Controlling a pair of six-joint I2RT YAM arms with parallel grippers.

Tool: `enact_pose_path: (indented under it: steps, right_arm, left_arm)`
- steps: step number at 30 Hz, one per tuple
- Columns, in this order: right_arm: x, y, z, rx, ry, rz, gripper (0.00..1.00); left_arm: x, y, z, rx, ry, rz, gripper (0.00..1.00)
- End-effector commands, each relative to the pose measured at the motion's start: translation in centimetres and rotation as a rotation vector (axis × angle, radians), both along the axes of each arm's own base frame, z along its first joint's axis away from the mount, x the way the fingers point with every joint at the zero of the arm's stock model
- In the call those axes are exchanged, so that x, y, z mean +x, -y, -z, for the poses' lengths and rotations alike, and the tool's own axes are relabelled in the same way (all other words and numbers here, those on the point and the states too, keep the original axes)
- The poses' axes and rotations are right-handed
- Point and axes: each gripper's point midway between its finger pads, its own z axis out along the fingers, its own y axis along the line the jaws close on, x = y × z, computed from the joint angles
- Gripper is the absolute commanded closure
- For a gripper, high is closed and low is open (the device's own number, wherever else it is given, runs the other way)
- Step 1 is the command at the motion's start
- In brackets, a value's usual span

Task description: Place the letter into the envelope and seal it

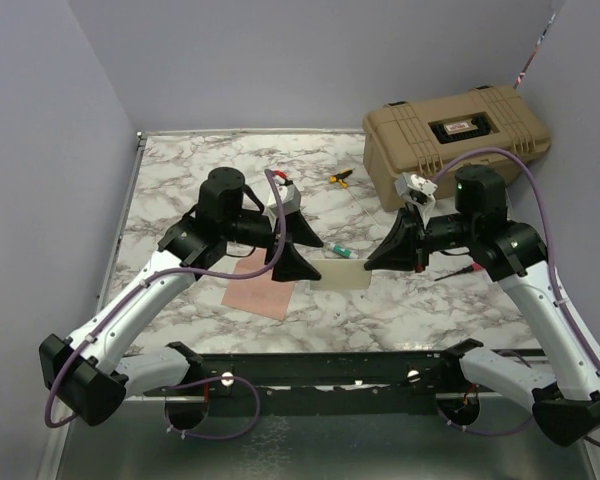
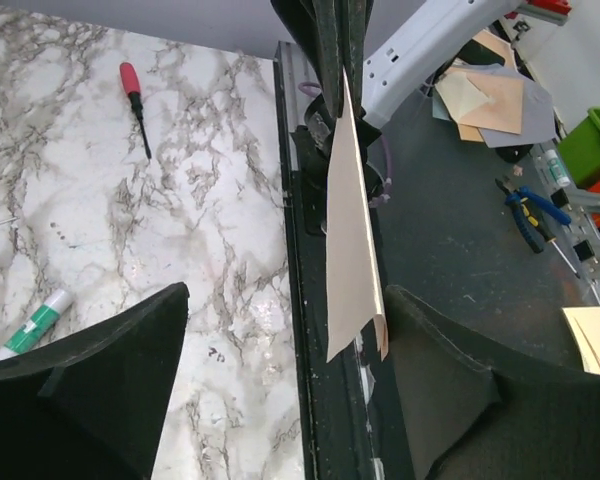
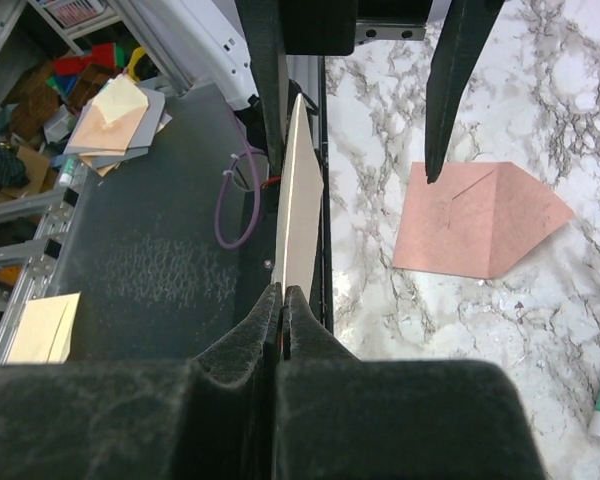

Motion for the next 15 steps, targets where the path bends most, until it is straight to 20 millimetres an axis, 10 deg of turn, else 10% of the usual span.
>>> enact_pose_path:
  steps: [1,10,15]
  right_arm:
    - [0.2,-0.1,-0.5,0.009,0.029,0.0,0.99]
    - [1.6,-0.8,0.2,-0.012,-0.001,-0.011,0.99]
    - [2.0,-0.8,0.3,-0.022,0.001,-0.004,0.99]
  left_arm:
    - [0.7,0.3,-2.2,-0.035,0.048,-0.043,0.23]
    - [1.4,2.0,-1.7,-0.003,-0.057,-0.044,0.65]
    - [1.0,2.2,-0.7,0.017,-0.113,-0.017,0.72]
